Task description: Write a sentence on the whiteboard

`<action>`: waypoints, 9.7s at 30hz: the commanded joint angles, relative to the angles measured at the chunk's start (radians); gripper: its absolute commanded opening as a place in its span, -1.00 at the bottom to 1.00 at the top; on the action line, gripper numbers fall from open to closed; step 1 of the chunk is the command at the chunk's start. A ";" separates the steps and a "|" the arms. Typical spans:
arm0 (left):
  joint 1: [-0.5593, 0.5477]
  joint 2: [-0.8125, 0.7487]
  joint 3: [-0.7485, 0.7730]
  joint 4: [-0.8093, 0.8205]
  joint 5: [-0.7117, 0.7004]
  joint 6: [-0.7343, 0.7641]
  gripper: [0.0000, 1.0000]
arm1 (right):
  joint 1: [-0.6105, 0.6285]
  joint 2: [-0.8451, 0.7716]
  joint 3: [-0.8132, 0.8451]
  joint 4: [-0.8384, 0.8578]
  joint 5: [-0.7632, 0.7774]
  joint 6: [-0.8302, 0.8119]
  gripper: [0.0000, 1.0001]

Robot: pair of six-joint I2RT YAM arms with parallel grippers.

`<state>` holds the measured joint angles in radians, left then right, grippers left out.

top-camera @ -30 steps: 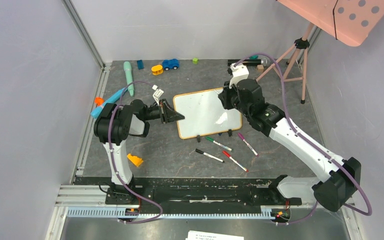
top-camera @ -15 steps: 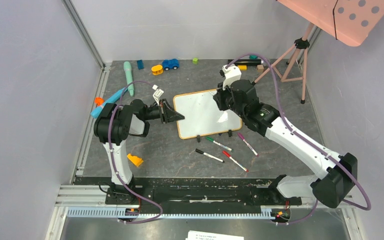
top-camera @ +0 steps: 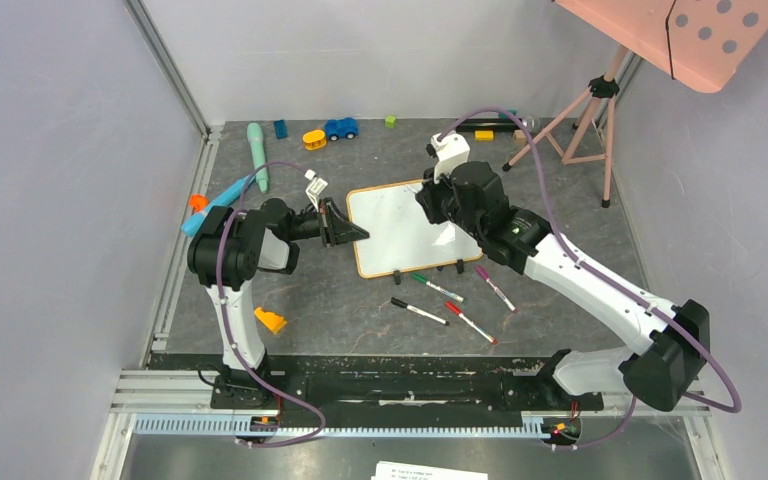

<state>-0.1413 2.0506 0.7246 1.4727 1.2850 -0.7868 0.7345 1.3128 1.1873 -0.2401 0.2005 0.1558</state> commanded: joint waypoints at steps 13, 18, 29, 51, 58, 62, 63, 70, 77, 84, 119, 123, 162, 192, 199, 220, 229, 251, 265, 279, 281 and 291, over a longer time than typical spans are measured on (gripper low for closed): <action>-0.001 0.008 0.044 0.083 -0.062 0.007 -0.96 | 0.018 0.004 0.033 0.053 0.020 -0.035 -1.00; -0.002 0.000 0.018 0.078 -0.089 0.038 -0.96 | 0.017 0.005 0.037 0.053 0.024 -0.035 -1.00; -0.003 0.021 0.048 0.084 -0.042 0.018 -0.96 | 0.017 0.004 0.022 0.082 0.026 -0.037 -1.00; -0.007 -0.003 -0.001 0.084 -0.079 0.048 -0.93 | 0.042 0.005 -0.009 0.122 -0.113 -0.051 -1.00; -0.011 -0.005 -0.006 0.084 -0.093 0.045 -0.92 | 0.068 0.049 0.020 0.102 -0.098 -0.049 -1.00; -0.012 -0.003 -0.003 0.084 -0.085 0.041 -0.91 | 0.081 0.064 0.028 0.086 -0.085 -0.048 -1.00; -0.012 -0.004 -0.001 0.084 -0.083 0.041 -0.91 | 0.088 0.068 0.028 0.088 -0.080 -0.051 -1.00; -0.015 -0.002 -0.002 0.084 -0.077 0.038 -0.88 | 0.146 0.133 0.102 0.037 -0.006 -0.081 -1.00; -0.016 -0.006 -0.002 0.084 -0.070 0.041 -0.88 | 0.149 0.159 0.135 0.042 0.047 -0.045 -1.00; -0.015 -0.011 -0.004 0.084 -0.059 0.046 -0.89 | 0.149 0.159 0.130 0.069 0.023 -0.019 -1.00; -0.017 -0.012 0.000 0.084 -0.053 0.048 -0.90 | 0.186 0.324 0.288 -0.044 0.083 -0.190 -1.00; -0.017 -0.013 0.001 0.084 -0.053 0.049 -0.90 | 0.186 0.336 0.292 -0.030 0.092 -0.199 -1.00; -0.018 -0.018 -0.005 0.084 -0.052 0.055 -0.90 | 0.186 0.436 0.353 -0.022 0.169 -0.217 -1.00; -0.018 -0.020 -0.008 0.084 -0.053 0.059 -0.90 | 0.185 0.457 0.345 -0.031 0.201 -0.220 -1.00; -0.018 -0.022 -0.009 0.084 -0.052 0.059 -0.90 | 0.184 0.461 0.342 -0.040 0.192 -0.217 -1.00; -0.018 -0.020 -0.009 0.084 -0.053 0.059 -0.90 | 0.184 0.431 0.272 -0.069 0.138 -0.193 -1.00; -0.018 -0.021 -0.008 0.084 -0.053 0.059 -0.90 | 0.184 0.418 0.256 -0.082 0.123 -0.183 -1.00; -0.018 -0.025 -0.013 0.084 -0.054 0.063 -0.91 | 0.185 0.348 0.293 -0.051 0.078 -0.164 -1.00; -0.019 -0.023 -0.012 0.084 -0.051 0.062 -0.90 | 0.168 0.405 0.403 -0.103 0.136 -0.159 -1.00; -0.018 -0.020 -0.008 0.084 -0.052 0.059 -0.90 | 0.159 0.440 0.417 -0.114 0.124 -0.157 -1.00; -0.018 -0.020 -0.009 0.084 -0.051 0.061 -0.91 | 0.159 0.442 0.413 -0.113 0.123 -0.157 -1.00; -0.018 -0.020 -0.008 0.084 -0.050 0.061 -0.91 | 0.154 0.457 0.405 -0.109 0.125 -0.160 -1.00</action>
<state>-0.1539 2.0617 0.7170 1.4723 1.2148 -0.7914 0.8928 1.7565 1.5742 -0.3733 0.3157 -0.0101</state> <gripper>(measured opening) 0.123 0.118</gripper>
